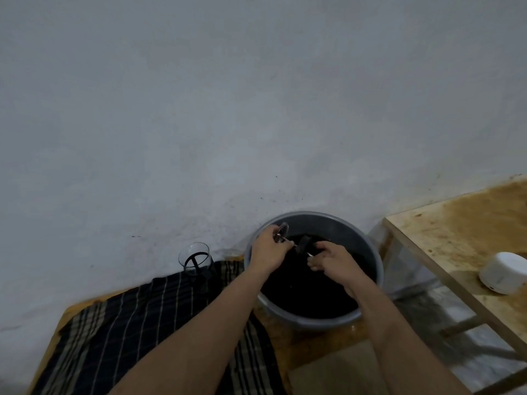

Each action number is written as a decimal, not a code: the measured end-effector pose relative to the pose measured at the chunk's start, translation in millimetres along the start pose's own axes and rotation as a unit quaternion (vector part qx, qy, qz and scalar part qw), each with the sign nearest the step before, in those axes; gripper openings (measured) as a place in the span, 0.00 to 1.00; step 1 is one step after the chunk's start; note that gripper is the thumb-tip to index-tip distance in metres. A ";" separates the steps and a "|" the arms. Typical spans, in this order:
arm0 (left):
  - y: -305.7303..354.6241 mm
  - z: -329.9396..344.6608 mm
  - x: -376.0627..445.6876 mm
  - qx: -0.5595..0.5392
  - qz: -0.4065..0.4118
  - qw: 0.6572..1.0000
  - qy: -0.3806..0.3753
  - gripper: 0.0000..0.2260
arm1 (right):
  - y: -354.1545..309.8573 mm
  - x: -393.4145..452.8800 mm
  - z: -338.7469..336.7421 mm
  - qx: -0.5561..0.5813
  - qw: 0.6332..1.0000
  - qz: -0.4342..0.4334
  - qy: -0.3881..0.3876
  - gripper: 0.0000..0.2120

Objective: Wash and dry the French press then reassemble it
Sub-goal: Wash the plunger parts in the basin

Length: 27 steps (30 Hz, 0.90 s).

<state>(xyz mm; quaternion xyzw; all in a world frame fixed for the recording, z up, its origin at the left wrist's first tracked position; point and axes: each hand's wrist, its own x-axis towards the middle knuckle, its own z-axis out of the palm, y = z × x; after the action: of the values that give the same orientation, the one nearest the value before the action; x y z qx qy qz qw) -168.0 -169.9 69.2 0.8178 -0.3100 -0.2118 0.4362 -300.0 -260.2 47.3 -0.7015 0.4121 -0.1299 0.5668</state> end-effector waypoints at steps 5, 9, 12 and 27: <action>-13.9 -58.9 -14.8 0.051 0.053 0.996 0.044 0.15 | -22.5 -16.3 41.4 -0.011 0.998 -0.059 -0.035 0.16; -51.4 -106.5 -42.3 0.079 0.044 0.992 0.083 0.13 | -45.4 -40.7 86.8 -0.075 0.989 -0.103 -0.077 0.09; -90.2 -138.7 -67.5 0.123 0.010 0.988 0.096 0.12 | -47.6 -56.7 128.4 -0.149 0.977 -0.112 -0.107 0.11; -212.9 -149.1 -142.3 0.133 -0.184 0.969 -0.099 0.12 | 39.6 -125.2 259.2 -0.364 0.925 -0.018 -0.107 0.11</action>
<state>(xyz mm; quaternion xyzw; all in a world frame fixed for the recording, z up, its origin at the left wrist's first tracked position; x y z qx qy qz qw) -109.6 106.3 -20.8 0.8863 -0.2211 -0.3251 0.2446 -227.2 8.3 -36.6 -0.8767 0.3548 0.0952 0.3104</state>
